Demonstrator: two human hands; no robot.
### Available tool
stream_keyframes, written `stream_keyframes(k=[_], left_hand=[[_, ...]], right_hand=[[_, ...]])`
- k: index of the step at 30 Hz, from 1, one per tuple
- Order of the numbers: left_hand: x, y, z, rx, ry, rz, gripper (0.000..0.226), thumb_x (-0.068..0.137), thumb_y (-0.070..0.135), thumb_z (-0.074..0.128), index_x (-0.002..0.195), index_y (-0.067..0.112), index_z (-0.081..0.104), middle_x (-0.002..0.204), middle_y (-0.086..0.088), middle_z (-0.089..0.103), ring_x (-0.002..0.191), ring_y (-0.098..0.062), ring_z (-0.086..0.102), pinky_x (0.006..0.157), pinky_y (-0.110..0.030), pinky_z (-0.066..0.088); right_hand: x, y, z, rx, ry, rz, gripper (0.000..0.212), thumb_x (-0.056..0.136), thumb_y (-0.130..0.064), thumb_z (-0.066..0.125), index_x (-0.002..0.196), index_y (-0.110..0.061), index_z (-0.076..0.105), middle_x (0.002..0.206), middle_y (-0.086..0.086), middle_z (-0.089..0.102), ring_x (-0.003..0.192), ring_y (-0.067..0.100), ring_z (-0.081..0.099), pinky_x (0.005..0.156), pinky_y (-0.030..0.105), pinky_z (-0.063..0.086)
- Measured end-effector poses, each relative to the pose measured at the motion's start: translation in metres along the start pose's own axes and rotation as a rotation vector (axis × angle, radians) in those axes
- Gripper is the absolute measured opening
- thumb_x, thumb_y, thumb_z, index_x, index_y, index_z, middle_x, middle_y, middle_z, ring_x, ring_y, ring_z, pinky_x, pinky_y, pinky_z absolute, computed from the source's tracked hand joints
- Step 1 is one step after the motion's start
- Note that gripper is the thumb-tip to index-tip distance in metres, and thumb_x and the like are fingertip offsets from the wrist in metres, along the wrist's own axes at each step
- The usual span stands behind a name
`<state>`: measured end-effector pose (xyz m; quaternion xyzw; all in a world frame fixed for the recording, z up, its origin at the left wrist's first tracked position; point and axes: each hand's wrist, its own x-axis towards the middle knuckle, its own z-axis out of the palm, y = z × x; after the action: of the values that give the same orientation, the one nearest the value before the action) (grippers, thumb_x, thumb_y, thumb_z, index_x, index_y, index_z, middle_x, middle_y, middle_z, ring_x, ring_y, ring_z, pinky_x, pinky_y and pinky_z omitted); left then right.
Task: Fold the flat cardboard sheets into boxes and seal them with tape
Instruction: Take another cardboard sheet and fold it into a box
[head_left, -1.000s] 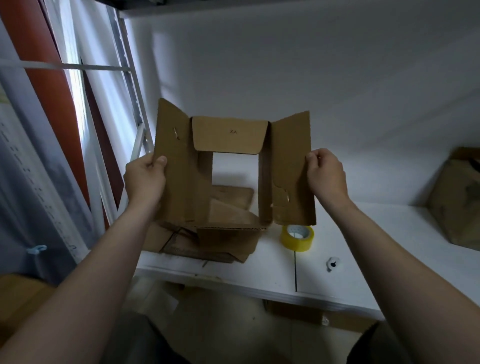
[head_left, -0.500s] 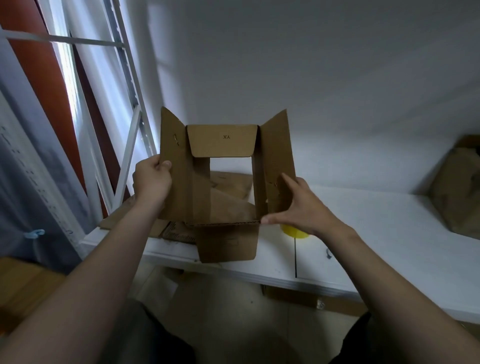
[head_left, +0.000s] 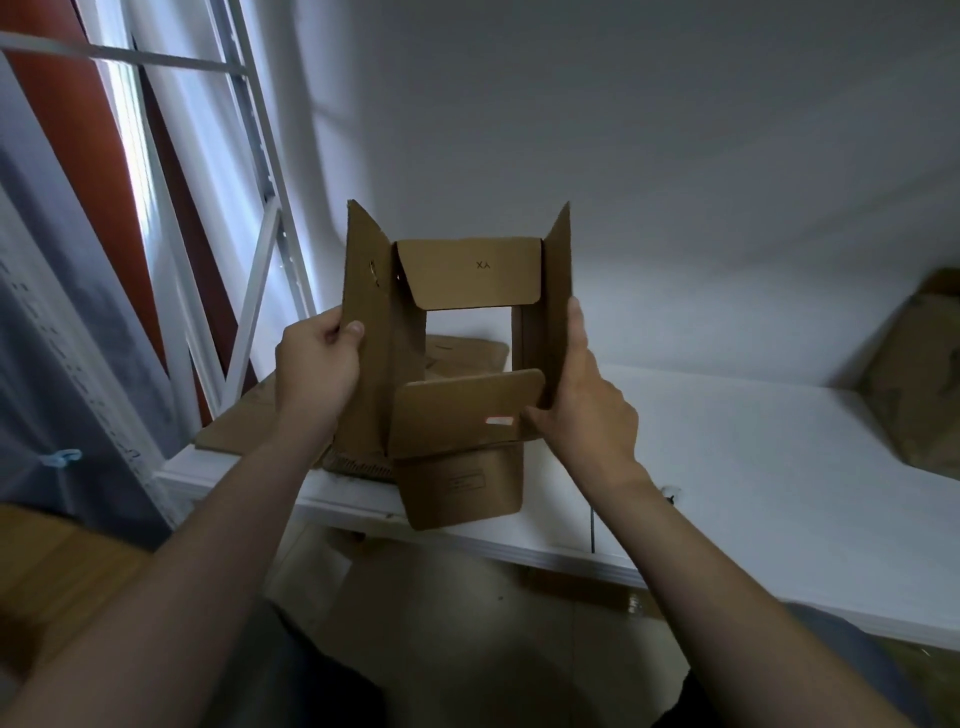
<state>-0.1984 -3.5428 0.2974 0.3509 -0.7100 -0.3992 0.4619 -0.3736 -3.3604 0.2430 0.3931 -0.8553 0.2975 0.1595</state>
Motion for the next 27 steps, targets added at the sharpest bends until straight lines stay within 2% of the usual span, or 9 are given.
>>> stream_keyframes(k=[3, 6, 8, 10, 14, 17, 21, 24, 27], left_hand=[[-0.006, 0.0, 0.004, 0.047, 0.016, 0.071, 0.022, 0.102, 0.018, 0.056, 0.102, 0.027, 0.075, 0.074, 0.013, 0.062, 0.076, -0.013, 0.06, 0.088, -0.043, 0.055], [-0.012, 0.002, 0.007, 0.108, 0.011, 0.156, 0.025, 0.102, 0.017, 0.055, 0.118, 0.016, 0.074, 0.074, 0.015, 0.063, 0.072, -0.01, 0.06, 0.08, -0.036, 0.056], [-0.014, 0.002, 0.008, 0.116, 0.002, 0.172, 0.024, 0.101, 0.017, 0.055, 0.116, 0.014, 0.074, 0.081, 0.001, 0.07, 0.079, -0.018, 0.065, 0.081, -0.042, 0.058], [-0.014, 0.0, 0.008, 0.133, 0.003, 0.171, 0.026, 0.1, 0.02, 0.056, 0.118, 0.017, 0.074, 0.095, -0.005, 0.073, 0.088, -0.022, 0.066, 0.084, -0.046, 0.057], [-0.008, -0.005, 0.011, 0.065, -0.095, 0.048, 0.041, 0.089, 0.037, 0.062, 0.13, 0.037, 0.066, 0.107, 0.011, 0.074, 0.098, -0.011, 0.067, 0.091, -0.042, 0.057], [-0.007, -0.008, 0.016, 0.067, -0.301, 0.018, 0.062, 0.085, 0.058, 0.065, 0.143, 0.041, 0.054, 0.133, 0.011, 0.062, 0.123, -0.009, 0.057, 0.105, -0.038, 0.048], [-0.007, -0.033, 0.035, 0.133, -0.394, -0.012, 0.048, 0.104, 0.045, 0.045, 0.151, 0.034, 0.044, 0.15, 0.006, 0.044, 0.139, -0.011, 0.036, 0.103, -0.016, 0.025], [-0.002, -0.058, 0.04, 0.293, -0.387, 0.03, 0.054, 0.103, 0.033, 0.052, 0.155, 0.036, 0.035, 0.16, -0.007, 0.035, 0.145, -0.025, 0.034, 0.108, -0.024, 0.023], [0.005, -0.069, 0.043, 0.305, -0.347, 0.024, 0.064, 0.098, 0.029, 0.06, 0.154, 0.042, 0.031, 0.155, -0.008, 0.04, 0.138, -0.028, 0.042, 0.11, -0.036, 0.036]], right_hand=[[-0.001, -0.016, 0.018, 0.056, -0.079, -0.019, 0.131, 0.083, -0.04, 0.08, 0.152, -0.039, -0.031, 0.163, 0.008, 0.029, 0.113, 0.041, 0.061, 0.083, 0.057, 0.056], [0.006, -0.024, 0.037, 0.009, -0.203, 0.019, 0.109, 0.092, -0.049, 0.066, 0.155, -0.039, -0.023, 0.168, 0.01, -0.006, 0.141, 0.053, 0.028, 0.101, 0.072, 0.04], [0.011, -0.022, 0.049, 0.008, -0.292, 0.05, 0.102, 0.091, -0.06, 0.059, 0.154, -0.045, -0.019, 0.167, 0.006, -0.018, 0.147, 0.057, 0.006, 0.104, 0.077, 0.031], [0.015, -0.015, 0.057, 0.04, -0.341, 0.056, 0.096, 0.088, -0.07, 0.055, 0.153, -0.051, -0.013, 0.165, -0.001, -0.025, 0.147, 0.057, -0.002, 0.106, 0.077, 0.027], [0.019, -0.008, 0.063, 0.085, -0.285, -0.004, 0.095, 0.086, -0.067, 0.062, 0.156, -0.05, 0.001, 0.165, -0.003, -0.02, 0.141, 0.052, 0.019, 0.105, 0.061, 0.04], [0.023, -0.008, 0.065, 0.165, -0.281, -0.001, 0.095, 0.084, -0.061, 0.069, 0.156, -0.049, 0.008, 0.164, -0.006, -0.018, 0.135, 0.047, 0.026, 0.102, 0.056, 0.042], [0.024, -0.008, 0.067, 0.218, -0.306, -0.033, 0.09, 0.087, -0.053, 0.07, 0.157, -0.046, 0.014, 0.166, -0.008, -0.016, 0.135, 0.045, 0.027, 0.104, 0.054, 0.04], [0.025, -0.009, 0.069, 0.303, -0.304, -0.043, 0.074, 0.093, -0.044, 0.066, 0.156, -0.041, 0.028, 0.167, -0.01, -0.006, 0.138, 0.043, 0.028, 0.111, 0.047, 0.035], [0.028, -0.017, 0.069, 0.351, -0.31, -0.046, 0.066, 0.09, -0.058, 0.065, 0.149, -0.04, 0.041, 0.165, -0.013, 0.003, 0.142, 0.037, 0.022, 0.114, 0.048, 0.031]])
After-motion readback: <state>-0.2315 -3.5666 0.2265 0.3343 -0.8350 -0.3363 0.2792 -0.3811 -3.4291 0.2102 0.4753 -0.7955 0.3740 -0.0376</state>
